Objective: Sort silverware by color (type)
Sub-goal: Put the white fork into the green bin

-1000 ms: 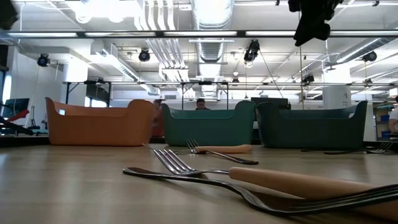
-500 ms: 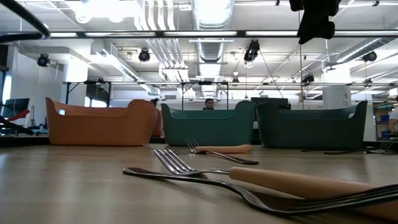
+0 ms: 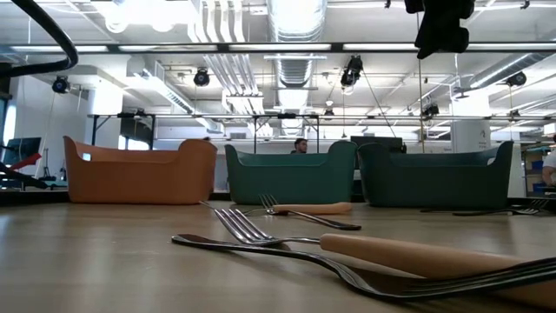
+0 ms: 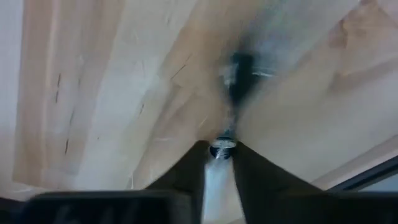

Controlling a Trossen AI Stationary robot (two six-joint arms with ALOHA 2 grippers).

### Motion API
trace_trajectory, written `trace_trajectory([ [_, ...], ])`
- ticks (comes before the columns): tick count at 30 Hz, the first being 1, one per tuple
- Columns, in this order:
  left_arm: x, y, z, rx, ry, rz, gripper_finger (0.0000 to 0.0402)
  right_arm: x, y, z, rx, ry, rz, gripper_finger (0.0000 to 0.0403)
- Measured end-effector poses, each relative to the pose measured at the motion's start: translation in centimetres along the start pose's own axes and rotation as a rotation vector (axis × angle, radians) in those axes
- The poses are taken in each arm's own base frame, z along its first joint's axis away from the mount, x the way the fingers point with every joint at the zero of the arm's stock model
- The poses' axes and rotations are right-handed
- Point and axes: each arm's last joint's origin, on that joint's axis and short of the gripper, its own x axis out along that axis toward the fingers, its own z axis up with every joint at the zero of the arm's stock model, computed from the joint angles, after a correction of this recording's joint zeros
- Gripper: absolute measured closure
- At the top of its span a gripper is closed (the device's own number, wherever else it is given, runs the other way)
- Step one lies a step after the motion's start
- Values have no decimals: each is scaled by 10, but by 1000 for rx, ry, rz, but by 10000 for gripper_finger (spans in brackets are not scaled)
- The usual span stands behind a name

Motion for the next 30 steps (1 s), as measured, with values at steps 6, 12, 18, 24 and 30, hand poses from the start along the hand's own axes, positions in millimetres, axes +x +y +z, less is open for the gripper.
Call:
trace_trajectory([
  [6,-3,2,8,-21,13,-6,379,0,0,0,3,0,0,271],
  [12,-27,8,13,-33,-103,-51,385,0,0,0,3,0,-1,271],
  [18,-76,21,12,-47,-276,-188,385,0,-3,1,2,-28,-97,271],
  [24,-132,55,42,-164,-582,-274,385,1,-6,4,1,-72,-218,271],
  [30,-183,106,103,-190,-870,-240,385,7,-5,15,-62,-122,-221,271],
])
